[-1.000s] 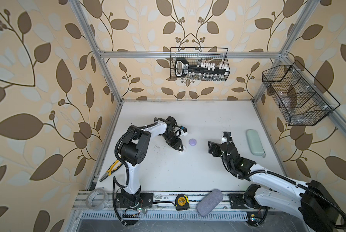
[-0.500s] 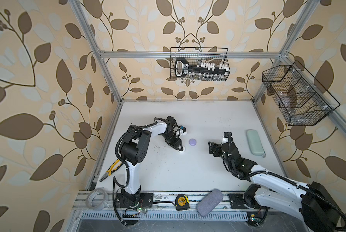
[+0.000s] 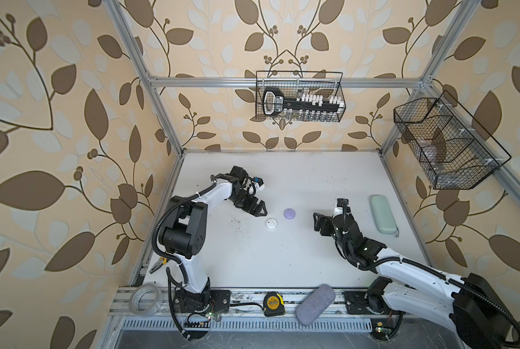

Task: Insert the wireless bluetooth earbuds into the charging case

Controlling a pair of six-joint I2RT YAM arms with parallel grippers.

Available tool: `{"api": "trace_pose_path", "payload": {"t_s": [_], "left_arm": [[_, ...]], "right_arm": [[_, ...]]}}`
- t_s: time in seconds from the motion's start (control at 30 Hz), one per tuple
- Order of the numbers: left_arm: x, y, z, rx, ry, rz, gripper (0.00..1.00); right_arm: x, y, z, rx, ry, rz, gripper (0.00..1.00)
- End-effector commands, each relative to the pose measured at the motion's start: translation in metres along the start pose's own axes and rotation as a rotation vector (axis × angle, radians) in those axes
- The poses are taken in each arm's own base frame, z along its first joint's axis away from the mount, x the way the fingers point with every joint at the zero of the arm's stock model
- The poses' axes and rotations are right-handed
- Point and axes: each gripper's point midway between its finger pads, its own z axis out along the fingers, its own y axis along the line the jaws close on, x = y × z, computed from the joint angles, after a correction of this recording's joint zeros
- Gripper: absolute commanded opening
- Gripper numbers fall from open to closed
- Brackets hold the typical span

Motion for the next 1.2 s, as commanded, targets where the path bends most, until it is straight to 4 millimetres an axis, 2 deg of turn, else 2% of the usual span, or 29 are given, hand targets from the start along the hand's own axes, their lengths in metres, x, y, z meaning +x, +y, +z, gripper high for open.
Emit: {"api": "trace_pose_path", "payload": {"t_s": [0.0, 0.17, 0.3, 0.57, 0.63, 0.7, 0.9, 1.0, 1.17], "left_arm": [[-0.009, 0.006, -0.035, -0.055, -0.112, 0.017, 0.99], [-0.01, 0.01, -0.071, -0.12, -0.242, 0.037, 0.99], [-0.008, 0.01, -0.101, -0.178, -0.348, 0.066, 0.99], [-0.003, 0.035, -0.162, -0.203, -0.596, -0.025, 0.99], [0.0, 0.049, -0.179, -0.213, -0.68, -0.077, 0.99], [0.003, 0.061, -0.187, -0.232, -0.719, -0.115, 0.99], [0.004, 0.092, -0.195, -0.306, -0.81, -0.185, 0.99], [0.006, 0.109, -0.189, -0.359, -0.85, -0.208, 0.99], [0.012, 0.117, -0.169, -0.325, -0.885, -0.226, 0.99]], "right_arm": [[0.0, -0.005, -0.002, 0.01, -0.009, 0.019, 0.88], [-0.001, -0.003, -0.002, 0.009, -0.003, 0.017, 0.88], [-0.011, -0.002, -0.006, 0.023, -0.008, 0.003, 0.89], [-0.074, -0.023, -0.039, 0.165, -0.143, -0.101, 0.92], [-0.087, -0.037, -0.047, 0.208, -0.175, -0.1, 0.92], [-0.095, -0.051, -0.053, 0.251, -0.198, -0.089, 0.93], [-0.115, -0.086, -0.065, 0.34, -0.248, -0.071, 0.94], [-0.121, -0.089, -0.068, 0.336, -0.298, -0.084, 0.94], [-0.119, -0.089, -0.067, 0.301, -0.347, -0.103, 0.94]]}}
